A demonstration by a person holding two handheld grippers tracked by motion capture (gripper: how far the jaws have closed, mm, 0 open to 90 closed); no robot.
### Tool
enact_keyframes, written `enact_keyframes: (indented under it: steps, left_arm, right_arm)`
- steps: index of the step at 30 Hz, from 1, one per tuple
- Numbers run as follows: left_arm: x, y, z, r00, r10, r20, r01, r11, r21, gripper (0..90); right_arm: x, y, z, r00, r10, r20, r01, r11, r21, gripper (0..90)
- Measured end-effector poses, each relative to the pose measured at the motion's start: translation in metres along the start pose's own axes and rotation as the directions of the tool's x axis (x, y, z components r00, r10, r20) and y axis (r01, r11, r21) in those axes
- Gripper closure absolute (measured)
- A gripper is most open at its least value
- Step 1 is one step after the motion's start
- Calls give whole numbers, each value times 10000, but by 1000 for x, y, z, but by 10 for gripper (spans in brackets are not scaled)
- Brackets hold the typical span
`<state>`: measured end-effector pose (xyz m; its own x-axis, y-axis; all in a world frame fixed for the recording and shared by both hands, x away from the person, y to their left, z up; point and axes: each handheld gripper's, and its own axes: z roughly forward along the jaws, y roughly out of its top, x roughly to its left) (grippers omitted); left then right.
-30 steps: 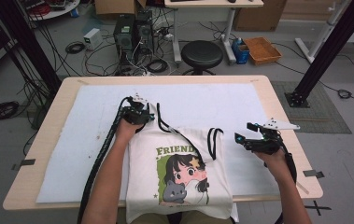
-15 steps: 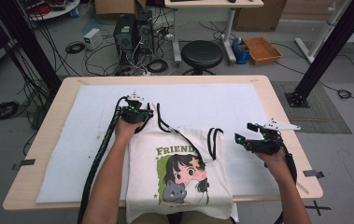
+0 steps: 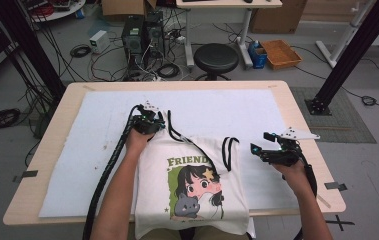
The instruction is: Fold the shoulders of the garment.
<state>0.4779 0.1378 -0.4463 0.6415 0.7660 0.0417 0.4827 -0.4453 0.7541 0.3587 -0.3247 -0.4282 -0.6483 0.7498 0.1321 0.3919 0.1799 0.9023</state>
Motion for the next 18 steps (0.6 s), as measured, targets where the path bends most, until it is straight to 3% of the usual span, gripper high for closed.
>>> enact_keyframes:
  steps: [2, 4, 5, 7, 10, 14, 16, 18]
  left_arm:
    - [3, -1, -2, 9980, -486, 401, 491, 9987, -112, 844]
    - [6, -1, -8, 9953, -709, 659, 738, 9963, -437, 844]
    - [6, -2, -13, 9927, -836, 866, 911, 9921, -860, 844]
    - [8, -3, -24, 9811, -1087, 1599, 1386, 9721, -1894, 843]
    - [5, -9, -41, 9652, -797, 2492, 1512, 9473, -2825, 843]
    - [-9, -26, -62, 9446, 221, 3276, 1069, 9227, -3705, 842]
    - [-15, -35, -70, 9294, 357, 3673, 1194, 9127, -3908, 839]
    - [-20, -44, -78, 9289, 601, 3654, 981, 9116, -3993, 839]
  right_arm:
    - [0, 0, -1, 10000, 2, 11, -2, 10000, -32, 196]
    - [-1, 0, -2, 10000, 10, 28, -10, 10000, -50, 196]
    - [-1, 0, -2, 10000, 16, 26, -15, 10000, -54, 196]
    - [-1, 0, -3, 10000, 10, 8, -10, 10000, -72, 196]
    - [0, 0, -3, 10000, -26, -3, 26, 10000, -74, 196]
    - [2, 0, -3, 10000, -22, -40, 22, 10000, -97, 196]
    - [2, 0, -4, 10000, -7, -70, 6, 9999, -114, 196]
    - [3, 0, -4, 9998, 28, -209, -31, 9999, -127, 196]
